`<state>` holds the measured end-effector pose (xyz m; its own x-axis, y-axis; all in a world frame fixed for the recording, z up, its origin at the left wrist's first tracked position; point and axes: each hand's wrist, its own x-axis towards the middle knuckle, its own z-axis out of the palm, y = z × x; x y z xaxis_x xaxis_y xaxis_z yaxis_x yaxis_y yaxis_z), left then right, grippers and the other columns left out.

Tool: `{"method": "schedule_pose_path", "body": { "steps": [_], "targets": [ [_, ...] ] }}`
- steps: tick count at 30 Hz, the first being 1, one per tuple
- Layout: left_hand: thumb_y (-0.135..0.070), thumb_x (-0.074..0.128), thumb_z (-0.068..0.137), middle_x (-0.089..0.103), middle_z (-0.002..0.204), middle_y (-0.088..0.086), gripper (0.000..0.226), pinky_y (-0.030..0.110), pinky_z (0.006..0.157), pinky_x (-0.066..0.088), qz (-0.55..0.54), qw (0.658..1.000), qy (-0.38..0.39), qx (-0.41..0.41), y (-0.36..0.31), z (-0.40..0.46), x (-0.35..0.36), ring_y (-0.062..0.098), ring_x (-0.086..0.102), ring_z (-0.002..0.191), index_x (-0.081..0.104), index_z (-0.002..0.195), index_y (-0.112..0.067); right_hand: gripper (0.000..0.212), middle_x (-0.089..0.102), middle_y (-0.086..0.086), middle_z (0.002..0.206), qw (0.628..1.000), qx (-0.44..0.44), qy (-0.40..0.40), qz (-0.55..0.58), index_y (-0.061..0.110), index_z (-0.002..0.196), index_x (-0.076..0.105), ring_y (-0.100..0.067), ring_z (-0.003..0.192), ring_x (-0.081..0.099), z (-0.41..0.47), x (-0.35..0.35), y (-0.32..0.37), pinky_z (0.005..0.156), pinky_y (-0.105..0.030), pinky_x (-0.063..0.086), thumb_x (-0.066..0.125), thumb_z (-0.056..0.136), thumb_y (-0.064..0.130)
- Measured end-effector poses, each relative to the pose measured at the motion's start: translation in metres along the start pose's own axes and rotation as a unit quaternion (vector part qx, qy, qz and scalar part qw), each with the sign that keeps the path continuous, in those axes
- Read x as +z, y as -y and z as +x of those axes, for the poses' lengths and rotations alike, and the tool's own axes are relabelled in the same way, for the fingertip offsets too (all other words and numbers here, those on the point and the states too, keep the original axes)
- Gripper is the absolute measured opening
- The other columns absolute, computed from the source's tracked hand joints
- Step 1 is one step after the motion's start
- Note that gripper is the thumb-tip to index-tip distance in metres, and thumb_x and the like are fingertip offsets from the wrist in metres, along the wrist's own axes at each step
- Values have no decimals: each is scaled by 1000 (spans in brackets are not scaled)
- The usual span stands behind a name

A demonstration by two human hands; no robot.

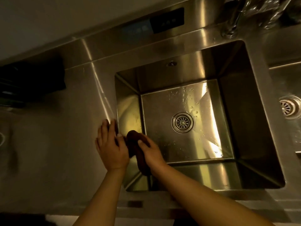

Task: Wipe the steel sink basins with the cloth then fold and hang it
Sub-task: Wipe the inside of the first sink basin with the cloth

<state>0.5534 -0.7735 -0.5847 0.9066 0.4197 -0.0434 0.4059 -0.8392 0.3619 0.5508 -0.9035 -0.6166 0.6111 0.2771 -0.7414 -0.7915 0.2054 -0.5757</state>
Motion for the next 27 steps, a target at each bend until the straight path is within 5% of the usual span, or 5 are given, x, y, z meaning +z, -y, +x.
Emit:
{"method": "schedule_pose_path", "body": {
  "steps": [9,17,27],
  "targets": [
    [-33,35,106,28,170,-8,52,58,126,22,-21,1000,-12,0,1,1,4,17,17,160,39,158,-34,43,55,-3,143,998,-59,19,10,28,149,45,-22,130,54,65,40,23,113,-49,44,47,107,33],
    [-22,43,104,35,168,-3,53,55,125,26,-27,998,-49,33,8,-2,10,19,23,158,43,156,-27,52,38,-6,160,993,-109,-39,7,20,155,39,-25,147,36,183,49,92,123,-44,27,46,106,37],
    [-18,45,104,35,167,-2,52,56,123,28,-21,997,-57,39,10,-1,13,19,23,158,47,156,-20,49,41,-9,158,998,-11,-57,-12,24,156,38,-30,143,42,195,26,5,120,-47,33,44,108,34]
  ]
}}
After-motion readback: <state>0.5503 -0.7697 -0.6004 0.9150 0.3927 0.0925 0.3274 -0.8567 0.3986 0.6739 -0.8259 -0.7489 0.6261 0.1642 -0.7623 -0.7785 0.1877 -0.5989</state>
